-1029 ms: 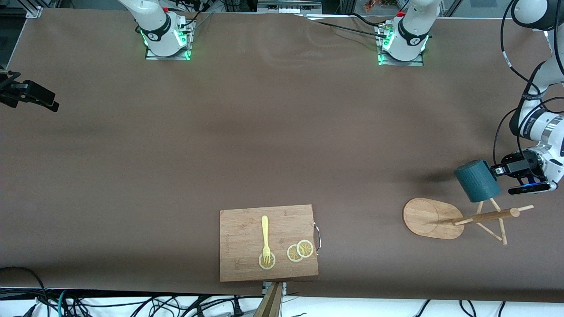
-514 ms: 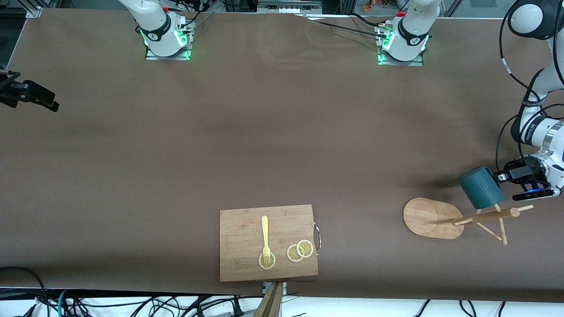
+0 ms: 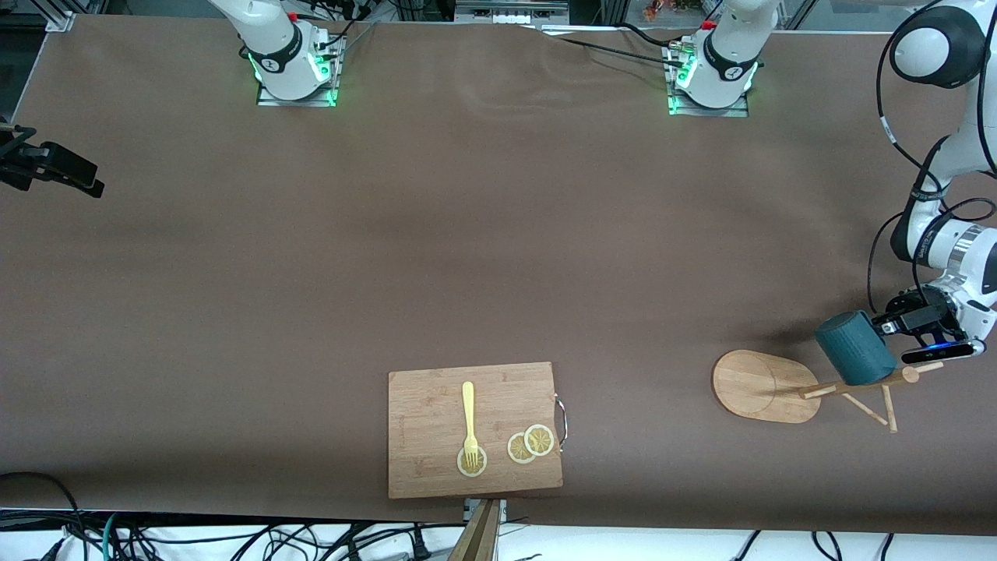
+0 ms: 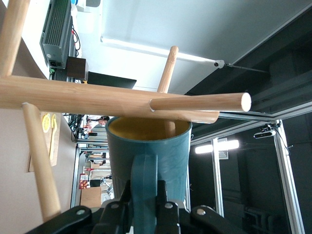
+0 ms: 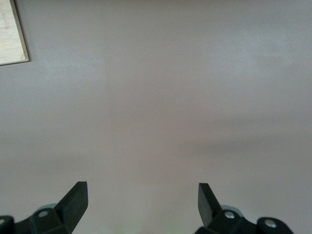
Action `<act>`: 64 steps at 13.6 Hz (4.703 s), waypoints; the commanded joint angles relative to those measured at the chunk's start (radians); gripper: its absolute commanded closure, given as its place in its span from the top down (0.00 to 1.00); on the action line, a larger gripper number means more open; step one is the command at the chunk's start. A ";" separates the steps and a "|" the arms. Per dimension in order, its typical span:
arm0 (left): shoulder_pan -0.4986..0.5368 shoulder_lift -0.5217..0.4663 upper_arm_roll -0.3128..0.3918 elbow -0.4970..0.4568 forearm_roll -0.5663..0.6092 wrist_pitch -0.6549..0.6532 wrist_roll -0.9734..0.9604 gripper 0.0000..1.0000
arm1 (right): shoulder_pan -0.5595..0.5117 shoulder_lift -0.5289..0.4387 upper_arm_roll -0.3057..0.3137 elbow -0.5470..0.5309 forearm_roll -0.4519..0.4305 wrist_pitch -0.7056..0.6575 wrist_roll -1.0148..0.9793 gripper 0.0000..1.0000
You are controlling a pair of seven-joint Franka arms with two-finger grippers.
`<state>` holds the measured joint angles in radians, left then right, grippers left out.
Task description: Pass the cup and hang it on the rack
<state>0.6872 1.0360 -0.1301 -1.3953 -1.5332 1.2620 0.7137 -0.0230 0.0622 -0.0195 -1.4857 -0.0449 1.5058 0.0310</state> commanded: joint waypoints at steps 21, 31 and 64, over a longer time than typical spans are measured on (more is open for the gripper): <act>0.012 -0.137 0.129 0.394 0.586 -0.032 -0.086 1.00 | -0.011 -0.007 0.009 -0.004 -0.009 -0.004 -0.017 1.00; -0.400 -0.499 0.118 0.383 1.248 0.010 -0.268 1.00 | -0.011 -0.007 0.009 -0.004 -0.009 -0.004 -0.017 1.00; -0.799 -1.085 0.161 -0.367 1.521 0.521 -0.786 1.00 | -0.011 -0.004 0.010 0.010 -0.016 -0.004 -0.016 1.00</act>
<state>-0.1094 -0.0246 0.0239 -1.7408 0.0073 1.7684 -0.0695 -0.0246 0.0619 -0.0179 -1.4819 -0.0477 1.5065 0.0291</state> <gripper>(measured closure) 0.000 0.000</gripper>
